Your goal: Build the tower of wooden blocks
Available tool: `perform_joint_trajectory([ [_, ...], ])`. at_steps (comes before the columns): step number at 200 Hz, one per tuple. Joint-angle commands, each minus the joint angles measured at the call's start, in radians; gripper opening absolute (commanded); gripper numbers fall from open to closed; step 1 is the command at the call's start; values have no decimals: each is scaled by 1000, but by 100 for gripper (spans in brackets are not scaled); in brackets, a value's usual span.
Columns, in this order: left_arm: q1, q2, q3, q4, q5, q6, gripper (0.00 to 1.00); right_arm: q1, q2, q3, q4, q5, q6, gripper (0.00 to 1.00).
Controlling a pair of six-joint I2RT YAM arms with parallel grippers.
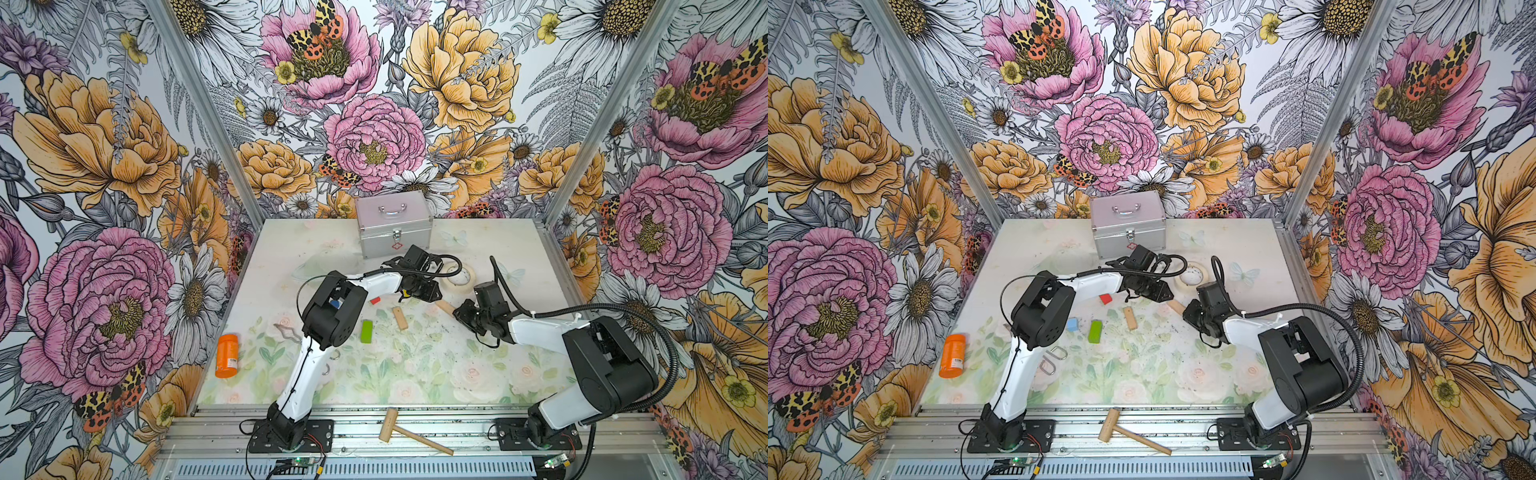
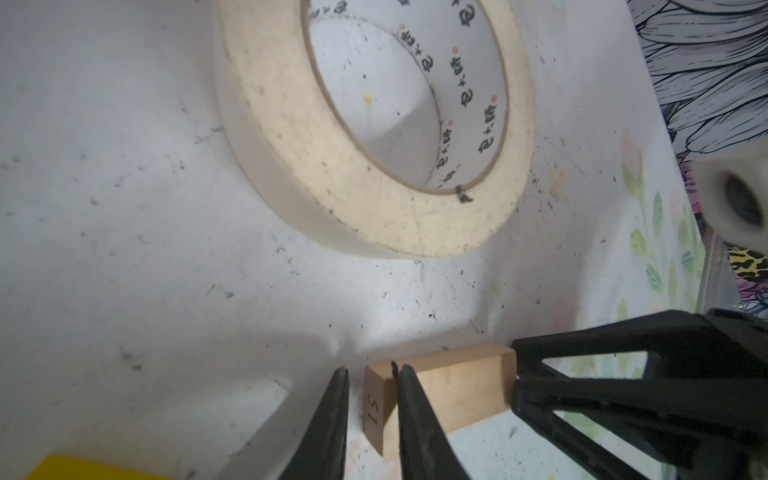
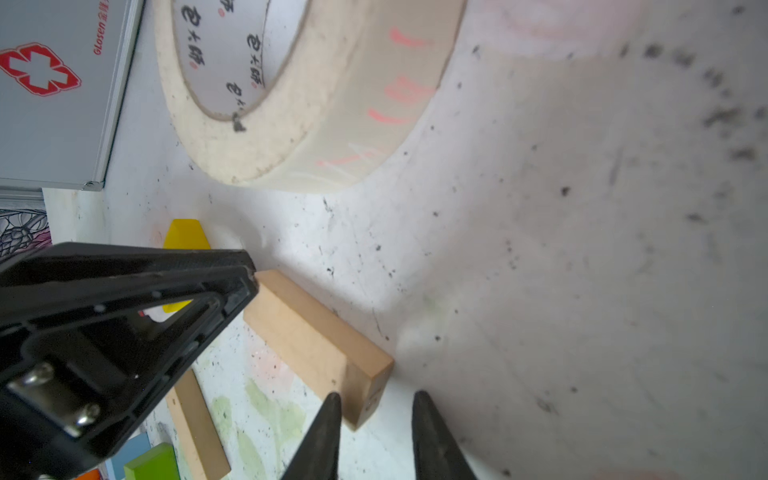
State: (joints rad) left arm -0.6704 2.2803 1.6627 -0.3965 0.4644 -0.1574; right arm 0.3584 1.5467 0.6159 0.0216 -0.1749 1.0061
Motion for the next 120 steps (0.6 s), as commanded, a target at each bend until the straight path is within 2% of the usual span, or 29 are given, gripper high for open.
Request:
perform_joint_trajectory([
  [1,-11,5,16,-30,-17,12,20,-6,25,30,21,-12,3,30],
  [52,-14,1,6,-47,-23,11,15,-6,36,38,11,-13,-1,25],
  [120,-21,-14,-11,-60,-30,9,14,-7,54,45,13,-26,-1,21],
])
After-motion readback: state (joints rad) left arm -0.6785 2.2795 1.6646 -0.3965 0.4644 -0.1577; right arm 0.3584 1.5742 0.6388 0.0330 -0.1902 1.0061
